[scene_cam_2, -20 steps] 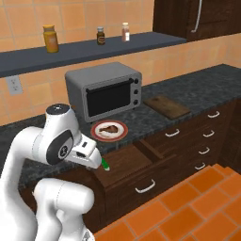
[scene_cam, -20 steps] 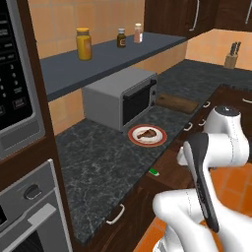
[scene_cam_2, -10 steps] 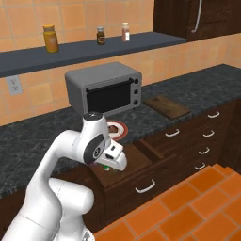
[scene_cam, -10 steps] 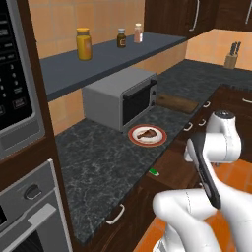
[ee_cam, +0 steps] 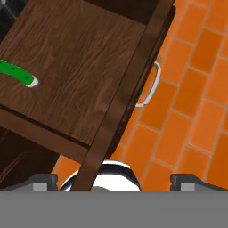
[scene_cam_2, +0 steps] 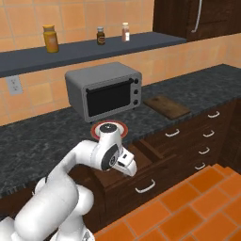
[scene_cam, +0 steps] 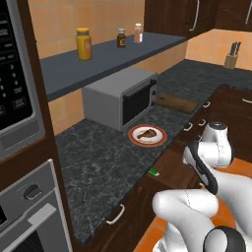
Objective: Pick up the knife from the drawer and place it on the cutting board. Then place the meat from the plate to the cutting board.
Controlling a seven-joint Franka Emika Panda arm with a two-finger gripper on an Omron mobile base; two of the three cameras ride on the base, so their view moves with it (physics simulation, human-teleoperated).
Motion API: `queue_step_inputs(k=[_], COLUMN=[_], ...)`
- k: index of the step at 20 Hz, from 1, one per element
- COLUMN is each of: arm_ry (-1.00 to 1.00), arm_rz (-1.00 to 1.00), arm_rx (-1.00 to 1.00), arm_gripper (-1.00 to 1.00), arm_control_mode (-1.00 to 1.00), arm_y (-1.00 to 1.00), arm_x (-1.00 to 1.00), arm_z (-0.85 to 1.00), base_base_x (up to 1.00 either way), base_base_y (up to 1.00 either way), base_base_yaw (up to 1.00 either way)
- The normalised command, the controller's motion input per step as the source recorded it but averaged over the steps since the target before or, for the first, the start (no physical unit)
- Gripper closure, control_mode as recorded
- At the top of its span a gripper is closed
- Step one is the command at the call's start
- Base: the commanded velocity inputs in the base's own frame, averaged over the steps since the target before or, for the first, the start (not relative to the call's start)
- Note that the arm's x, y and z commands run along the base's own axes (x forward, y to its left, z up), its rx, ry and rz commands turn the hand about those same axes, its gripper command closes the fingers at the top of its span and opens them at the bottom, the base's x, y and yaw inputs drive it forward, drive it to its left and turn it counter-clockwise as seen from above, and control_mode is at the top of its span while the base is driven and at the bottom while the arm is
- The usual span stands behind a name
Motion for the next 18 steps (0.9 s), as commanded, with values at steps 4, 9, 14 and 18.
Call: queue_step_inputs(k=[4, 9, 14, 18], arm_ry=[0.06, 0.06, 0.02, 0.00], arm_rz=[-0.06, 0.00, 0.00, 0.00], arm_rx=[0.00, 0.00, 0.00, 0.00], arm_gripper=[-1.00, -1.00, -1.00, -1.00], arm_control_mode=[-1.00, -1.00, -1.00, -1.00], arm_y=[-0.06, -0.31, -0.32, -0.08], arm_x=[0.50, 0.23, 0.12, 0.28], arm_z=[-0.49, -0.47, -0.43, -0.26], base_base_x=[0.00, 0.00, 0.00, 0.00], base_base_y=[0.00, 0.00, 0.00, 0.00], base_base_yaw=[0.00, 0.00, 0.00, 0.00])
